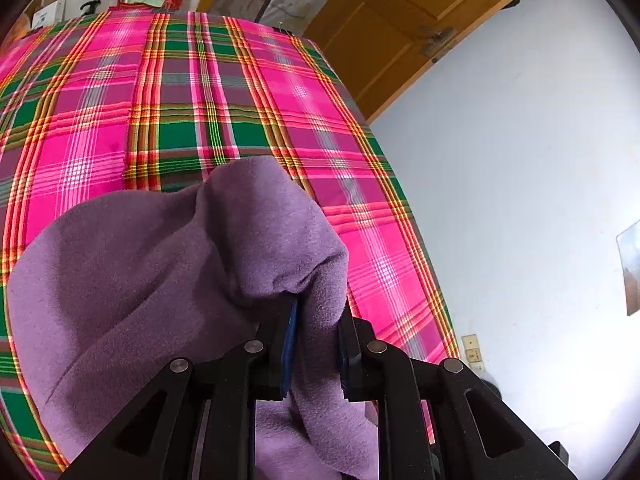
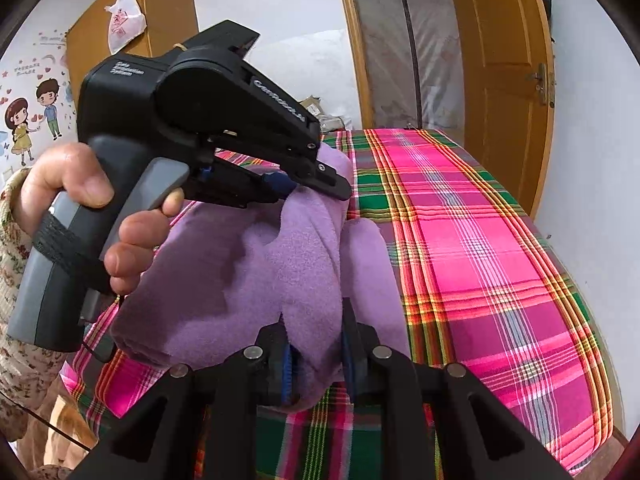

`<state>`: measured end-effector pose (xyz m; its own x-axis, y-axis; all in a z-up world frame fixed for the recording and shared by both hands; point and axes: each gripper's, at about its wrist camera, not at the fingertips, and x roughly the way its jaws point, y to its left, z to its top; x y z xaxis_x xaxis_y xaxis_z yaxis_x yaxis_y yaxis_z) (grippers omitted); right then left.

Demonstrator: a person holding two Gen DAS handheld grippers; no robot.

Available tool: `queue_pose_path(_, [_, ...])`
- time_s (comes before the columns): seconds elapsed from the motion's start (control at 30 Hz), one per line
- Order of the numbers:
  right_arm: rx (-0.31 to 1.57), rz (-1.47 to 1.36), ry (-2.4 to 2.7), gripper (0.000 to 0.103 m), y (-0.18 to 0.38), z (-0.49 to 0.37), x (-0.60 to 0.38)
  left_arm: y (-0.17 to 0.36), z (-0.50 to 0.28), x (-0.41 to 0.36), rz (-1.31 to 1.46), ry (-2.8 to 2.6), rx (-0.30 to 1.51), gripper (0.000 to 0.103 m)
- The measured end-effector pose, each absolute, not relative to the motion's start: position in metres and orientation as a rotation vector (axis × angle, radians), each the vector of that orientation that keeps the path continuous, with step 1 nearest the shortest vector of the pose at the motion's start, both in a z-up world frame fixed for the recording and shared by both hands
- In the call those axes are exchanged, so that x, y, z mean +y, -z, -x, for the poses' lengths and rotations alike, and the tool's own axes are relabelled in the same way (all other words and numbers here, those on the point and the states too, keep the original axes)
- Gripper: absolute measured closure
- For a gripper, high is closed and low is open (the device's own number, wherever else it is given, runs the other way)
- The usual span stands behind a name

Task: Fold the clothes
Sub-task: 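Lift the gripped garment edge with both grippers and fold it over the garment, then lay the folded edge down and open both grippers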

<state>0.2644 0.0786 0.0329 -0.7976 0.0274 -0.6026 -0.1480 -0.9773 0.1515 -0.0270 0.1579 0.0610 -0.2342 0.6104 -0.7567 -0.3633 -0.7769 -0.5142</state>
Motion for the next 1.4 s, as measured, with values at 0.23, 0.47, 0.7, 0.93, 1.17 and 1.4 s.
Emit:
queue_pose_path(0.23, [0.291, 0.971, -2.85, 0.081, -0.029, -0.262, 0.084, -0.073, 0.012, 0.151, 1.356, -2.081, -0.264, 0.08])
queue_pose_path(0.47, [0.313, 0.958, -2.806, 0.078, -0.032, -0.267, 0.09, -0.083, -0.002, 0.116, 1.31, -2.153, -0.286, 0.079])
queue_pose_path(0.7, [0.384, 0.958, -2.797, 0.078, -0.032, -0.27, 0.1, -0.077, -0.024, 0.061, 1.307, -2.246, -0.358, 0.079])
queue_pose_path(0.93, [0.403, 0.931, -2.719, 0.078, -0.033, -0.275, 0.115, -0.057, -0.051, 0.03, 1.355, -2.269, -0.345, 0.079])
queue_pose_path(1.17, [0.373, 0.862, -2.765, 0.078, -0.043, -0.274, 0.109, -0.049, -0.074, 0.024, 1.354, -2.276, -0.33, 0.079])
queue_pose_path(1.4, [0.213, 0.988, -2.782, 0.078, -0.027, -0.258, 0.093, -0.041, -0.083, 0.027, 1.351, -2.29, -0.257, 0.079])
